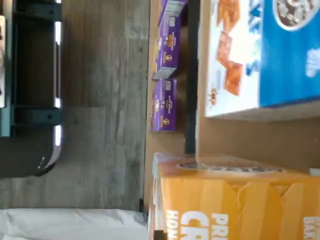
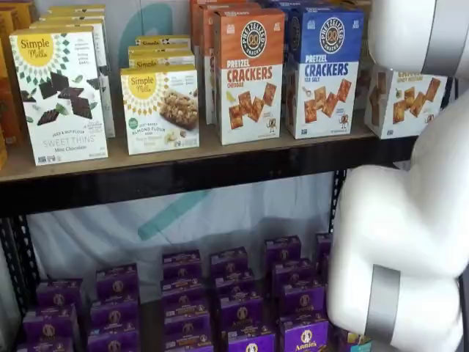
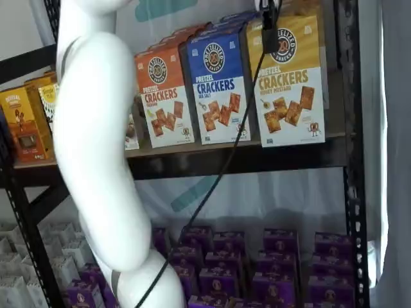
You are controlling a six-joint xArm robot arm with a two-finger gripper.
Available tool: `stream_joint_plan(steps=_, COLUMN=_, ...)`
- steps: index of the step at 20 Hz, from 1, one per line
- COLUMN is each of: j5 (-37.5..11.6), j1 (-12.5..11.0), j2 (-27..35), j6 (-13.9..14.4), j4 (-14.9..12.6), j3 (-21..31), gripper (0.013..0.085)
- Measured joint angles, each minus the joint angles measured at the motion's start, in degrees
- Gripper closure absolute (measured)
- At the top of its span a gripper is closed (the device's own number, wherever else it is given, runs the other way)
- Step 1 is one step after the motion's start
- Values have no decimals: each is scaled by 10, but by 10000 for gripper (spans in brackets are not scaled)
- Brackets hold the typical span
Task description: Retrieve the yellow and white box located on the top shelf, the sixth one from the left
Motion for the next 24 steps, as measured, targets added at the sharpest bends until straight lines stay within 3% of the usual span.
stream_joint_plan(steps=6, j5=25, j1=-2, j2=-54, j6=-1, j4=-4, j3=48, gripper=410)
stream_joint_plan(steps=13, j5=37, j1=14, j2=-112, j6=9, j4=-19, j3=104, gripper=410)
stream_joint_plan(steps=24, j5=46, j1=33, j2=-157, j6=25, j4=-27, j3=153, gripper=410)
